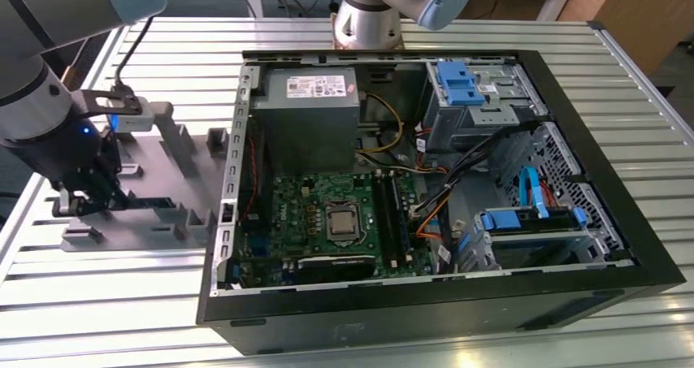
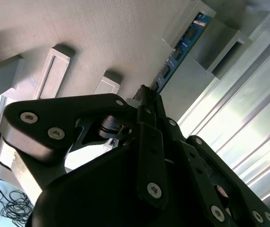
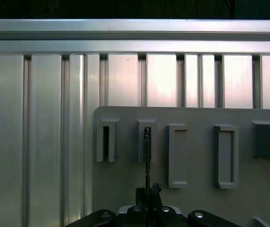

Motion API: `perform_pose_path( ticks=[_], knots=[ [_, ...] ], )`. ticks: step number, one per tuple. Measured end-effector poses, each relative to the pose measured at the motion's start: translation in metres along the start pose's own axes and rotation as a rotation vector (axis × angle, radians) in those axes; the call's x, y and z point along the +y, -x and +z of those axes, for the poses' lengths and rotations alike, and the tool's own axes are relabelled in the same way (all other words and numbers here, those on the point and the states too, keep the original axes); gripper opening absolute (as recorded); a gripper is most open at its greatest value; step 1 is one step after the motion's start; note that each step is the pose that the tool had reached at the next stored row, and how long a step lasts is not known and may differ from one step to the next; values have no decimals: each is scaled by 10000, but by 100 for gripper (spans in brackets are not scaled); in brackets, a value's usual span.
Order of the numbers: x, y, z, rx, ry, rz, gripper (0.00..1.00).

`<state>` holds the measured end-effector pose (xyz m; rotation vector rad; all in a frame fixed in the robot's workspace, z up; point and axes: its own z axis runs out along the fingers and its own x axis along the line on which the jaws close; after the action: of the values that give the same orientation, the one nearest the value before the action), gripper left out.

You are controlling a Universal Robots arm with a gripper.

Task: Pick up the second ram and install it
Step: 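Pick up the second ram and move it above second insertion slot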

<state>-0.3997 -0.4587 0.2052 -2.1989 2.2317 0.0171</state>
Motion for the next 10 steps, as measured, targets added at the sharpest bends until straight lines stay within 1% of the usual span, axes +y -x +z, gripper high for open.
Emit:
perform_pose_path(
  ticks=[10],
  knots=[
    [0, 1, -83, -1, 0, 0, 14]
  ],
)
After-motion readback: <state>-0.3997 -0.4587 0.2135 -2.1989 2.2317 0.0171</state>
